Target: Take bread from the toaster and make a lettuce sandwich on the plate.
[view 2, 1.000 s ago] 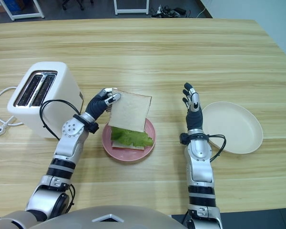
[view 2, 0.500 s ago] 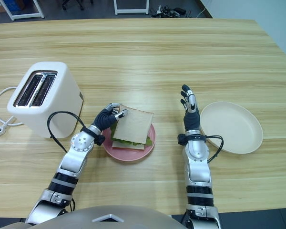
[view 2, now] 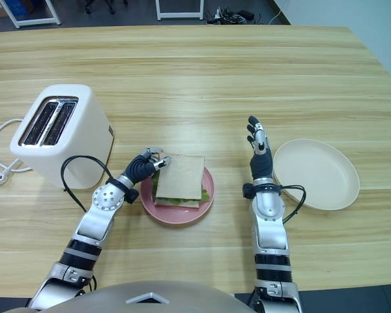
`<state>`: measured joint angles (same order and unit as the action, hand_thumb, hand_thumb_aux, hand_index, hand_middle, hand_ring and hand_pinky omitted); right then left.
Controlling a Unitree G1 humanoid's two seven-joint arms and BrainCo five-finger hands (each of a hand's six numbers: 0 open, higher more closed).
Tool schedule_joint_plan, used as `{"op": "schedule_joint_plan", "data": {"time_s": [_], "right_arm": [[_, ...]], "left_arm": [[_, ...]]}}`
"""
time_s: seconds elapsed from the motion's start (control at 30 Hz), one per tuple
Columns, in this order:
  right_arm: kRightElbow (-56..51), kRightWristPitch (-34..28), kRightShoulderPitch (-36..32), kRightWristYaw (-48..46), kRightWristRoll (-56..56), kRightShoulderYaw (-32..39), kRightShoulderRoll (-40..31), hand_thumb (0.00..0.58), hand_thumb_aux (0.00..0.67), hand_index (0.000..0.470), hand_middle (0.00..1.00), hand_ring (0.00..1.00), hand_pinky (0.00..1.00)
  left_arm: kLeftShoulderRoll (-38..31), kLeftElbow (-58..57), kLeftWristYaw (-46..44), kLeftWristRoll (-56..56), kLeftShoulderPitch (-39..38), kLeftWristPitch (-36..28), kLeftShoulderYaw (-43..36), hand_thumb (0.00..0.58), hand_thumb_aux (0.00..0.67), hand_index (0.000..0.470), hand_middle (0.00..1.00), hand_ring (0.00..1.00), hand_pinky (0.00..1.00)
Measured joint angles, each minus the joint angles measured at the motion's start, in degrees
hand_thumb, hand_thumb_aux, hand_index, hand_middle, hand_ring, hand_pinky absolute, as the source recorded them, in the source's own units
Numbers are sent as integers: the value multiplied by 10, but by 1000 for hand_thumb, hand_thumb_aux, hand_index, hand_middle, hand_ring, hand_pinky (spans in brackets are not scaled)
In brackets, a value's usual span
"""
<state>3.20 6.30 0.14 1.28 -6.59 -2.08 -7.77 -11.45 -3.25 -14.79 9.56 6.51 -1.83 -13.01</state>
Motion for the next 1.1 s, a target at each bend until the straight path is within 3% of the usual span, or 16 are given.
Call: {"op": "schedule_joint_plan", "data": {"time_s": [0.1, 0.23, 0.37, 0.63, 0.73, 0.9, 0.93, 0.97, 1.0, 1.03, 1.07, 1.1], "right_arm": [[49, 49, 32, 24, -123, 49, -30, 0, 0, 0, 0, 0, 0], [101, 168, 79, 46, -307, 143, -95, 0, 0, 0, 0, 0, 0], [102, 211, 97, 88, -433, 184, -137, 0, 0, 0, 0, 0, 0], [15, 188, 85, 137, -569, 231, -174, 0, 0, 0, 0, 0, 0], [-38, 157, 39, 143, -629, 271, -181, 0, 0, 0, 0, 0, 0], [-89, 149, -4, 146, -628, 312, -184, 0, 0, 0, 0, 0, 0], [-90, 148, -5, 146, -621, 315, -184, 0, 0, 0, 0, 0, 0], [-91, 147, -5, 146, -616, 319, -185, 0, 0, 0, 0, 0, 0], [-91, 146, -4, 146, -608, 322, -187, 0, 0, 0, 0, 0, 0], [-89, 145, -4, 146, -606, 325, -190, 0, 0, 0, 0, 0, 0], [-87, 144, -5, 146, -600, 328, -193, 0, 0, 0, 0, 0, 0], [-86, 143, -5, 146, -596, 331, -196, 0, 0, 0, 0, 0, 0]], "left_arm": [[-15, -11, 9, 28, 0, 8, -1, 580, 670, 470, 1000, 1000, 1000], [-26, -17, 25, 56, 5, 22, -10, 580, 670, 470, 1000, 1000, 1000], [-32, -33, 41, 84, 12, 42, -18, 580, 670, 470, 1000, 1000, 1000], [-39, -56, 46, 101, 15, 51, -25, 580, 670, 470, 1000, 1000, 1000], [-44, -55, 48, 108, 13, 50, -26, 580, 670, 470, 1000, 1000, 1000], [-50, -55, 51, 118, 10, 44, -26, 580, 670, 470, 1000, 1000, 1000], [-50, -55, 51, 118, 10, 43, -26, 580, 670, 470, 918, 918, 918], [-50, -55, 51, 120, 9, 43, -27, 580, 670, 470, 690, 690, 690], [-52, -55, 55, 125, 8, 43, -28, 580, 670, 470, 114, 114, 114], [-54, -52, 60, 132, 6, 43, -30, 580, 662, 464, 0, 0, 0], [-54, -47, 68, 144, 4, 43, -32, 526, 465, 326, 0, 0, 0], [-55, -40, 76, 154, 2, 43, -35, 0, 0, 0, 0, 0, 0]]}}
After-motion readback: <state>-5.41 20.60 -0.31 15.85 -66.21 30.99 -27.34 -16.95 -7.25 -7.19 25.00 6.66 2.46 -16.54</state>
